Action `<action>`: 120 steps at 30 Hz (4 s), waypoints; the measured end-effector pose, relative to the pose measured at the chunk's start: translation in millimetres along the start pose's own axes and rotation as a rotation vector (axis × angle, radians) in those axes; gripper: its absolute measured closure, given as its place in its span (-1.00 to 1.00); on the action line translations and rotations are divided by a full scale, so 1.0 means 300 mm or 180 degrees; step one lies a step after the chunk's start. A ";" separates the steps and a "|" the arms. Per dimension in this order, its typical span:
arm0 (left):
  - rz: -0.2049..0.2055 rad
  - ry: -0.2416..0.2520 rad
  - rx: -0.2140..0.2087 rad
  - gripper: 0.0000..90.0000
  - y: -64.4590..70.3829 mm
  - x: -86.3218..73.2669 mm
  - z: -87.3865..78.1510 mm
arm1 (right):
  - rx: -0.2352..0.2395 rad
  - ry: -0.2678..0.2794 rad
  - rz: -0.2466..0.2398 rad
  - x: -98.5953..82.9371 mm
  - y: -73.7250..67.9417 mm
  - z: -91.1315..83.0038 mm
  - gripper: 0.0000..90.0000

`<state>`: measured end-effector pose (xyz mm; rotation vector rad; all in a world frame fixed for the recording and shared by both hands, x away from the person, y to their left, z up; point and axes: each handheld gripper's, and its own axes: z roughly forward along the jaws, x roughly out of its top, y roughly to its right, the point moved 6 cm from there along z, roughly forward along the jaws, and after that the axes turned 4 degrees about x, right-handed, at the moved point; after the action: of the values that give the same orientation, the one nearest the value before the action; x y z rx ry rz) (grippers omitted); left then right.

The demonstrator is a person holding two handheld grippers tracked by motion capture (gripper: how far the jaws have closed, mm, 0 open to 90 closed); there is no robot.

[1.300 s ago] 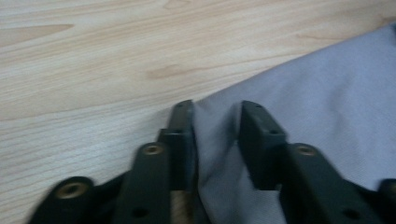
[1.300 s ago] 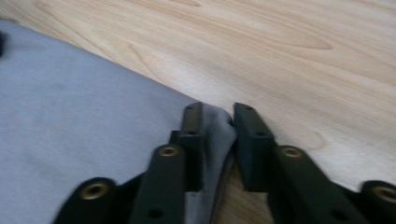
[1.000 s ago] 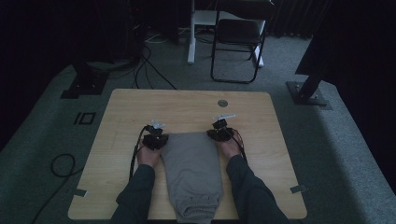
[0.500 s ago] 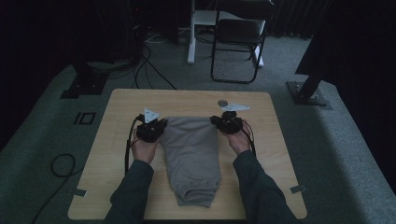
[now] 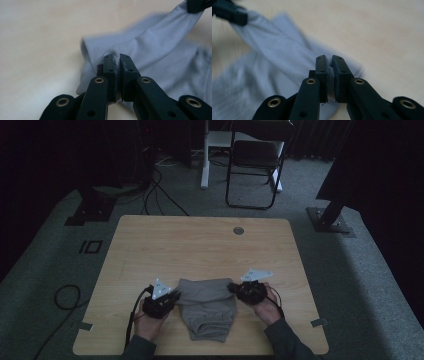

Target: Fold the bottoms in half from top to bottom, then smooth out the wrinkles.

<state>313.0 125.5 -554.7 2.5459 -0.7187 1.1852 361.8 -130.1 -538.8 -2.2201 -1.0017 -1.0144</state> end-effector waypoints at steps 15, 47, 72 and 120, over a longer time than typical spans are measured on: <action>0.0007 -0.0253 0.0177 0.89 -0.040 -0.023 0.150 | -0.0140 -0.0322 0.0125 -0.108 0.050 0.114 0.87; -0.0442 0.0624 0.0175 0.89 -0.159 0.338 0.036 | -0.0444 0.0201 0.0126 0.229 0.218 0.046 0.86; -0.0394 0.0767 -0.0136 0.88 -0.069 0.254 -0.102 | -0.0281 0.0436 -0.0092 0.138 0.089 -0.107 0.85; -0.0116 -0.0008 -0.0078 0.37 0.026 0.096 0.201 | -0.0216 -0.0366 -0.0023 -0.050 0.045 0.174 0.20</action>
<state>363.7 84.5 -571.2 2.5299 -0.6804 1.1548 387.8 -109.0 -583.6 -2.3548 -1.0395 -0.9461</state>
